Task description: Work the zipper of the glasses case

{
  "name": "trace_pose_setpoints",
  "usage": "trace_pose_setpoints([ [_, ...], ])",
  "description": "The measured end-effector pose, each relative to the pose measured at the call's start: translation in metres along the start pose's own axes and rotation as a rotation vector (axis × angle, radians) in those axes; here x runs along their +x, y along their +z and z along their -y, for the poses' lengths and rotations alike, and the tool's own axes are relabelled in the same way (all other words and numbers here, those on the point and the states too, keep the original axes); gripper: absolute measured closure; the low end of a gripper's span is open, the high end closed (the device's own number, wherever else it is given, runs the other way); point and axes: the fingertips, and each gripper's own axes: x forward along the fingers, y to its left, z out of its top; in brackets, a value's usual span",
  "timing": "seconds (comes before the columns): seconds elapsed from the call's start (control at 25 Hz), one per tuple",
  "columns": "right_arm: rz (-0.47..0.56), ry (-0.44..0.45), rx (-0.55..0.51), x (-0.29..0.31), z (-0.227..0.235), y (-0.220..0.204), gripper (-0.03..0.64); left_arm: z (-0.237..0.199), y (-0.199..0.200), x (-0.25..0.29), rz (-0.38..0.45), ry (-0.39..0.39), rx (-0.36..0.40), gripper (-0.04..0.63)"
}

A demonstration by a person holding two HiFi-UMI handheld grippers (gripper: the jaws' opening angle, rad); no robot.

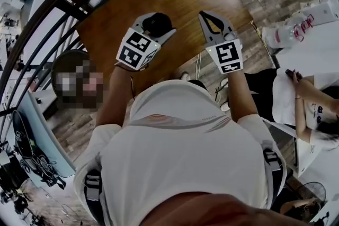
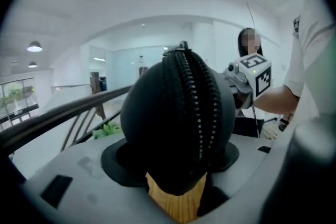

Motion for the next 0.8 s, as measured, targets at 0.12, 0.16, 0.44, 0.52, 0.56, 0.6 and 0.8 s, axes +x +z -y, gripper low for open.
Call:
trace_pose_setpoints([
  [0.12,0.002,-0.064,0.144,-0.006,0.023,-0.011,0.565,-0.028,0.027,-0.028,0.163,0.155,-0.053,0.324],
  [0.16,0.004,-0.082,0.192,-0.008,0.03,-0.015,0.566,-0.037,0.033,-0.039,0.214,0.206,-0.067,0.324],
  [0.44,0.015,-0.176,0.325,-0.02,0.051,-0.029,0.566,-0.068,0.036,-0.092,0.405,0.413,-0.167,0.324],
  [0.52,0.026,-0.183,0.329,-0.021,0.052,-0.025,0.566,-0.069,0.034,-0.094,0.409,0.421,-0.188,0.324],
  [0.56,0.03,-0.184,0.329,-0.021,0.052,-0.024,0.566,-0.068,0.034,-0.094,0.409,0.42,-0.192,0.324],
  [0.6,0.034,-0.183,0.328,-0.021,0.052,-0.022,0.566,-0.068,0.034,-0.094,0.41,0.419,-0.191,0.324],
  [0.8,0.052,-0.179,0.341,-0.019,0.051,-0.018,0.566,-0.065,0.038,-0.095,0.426,0.417,-0.183,0.324],
])
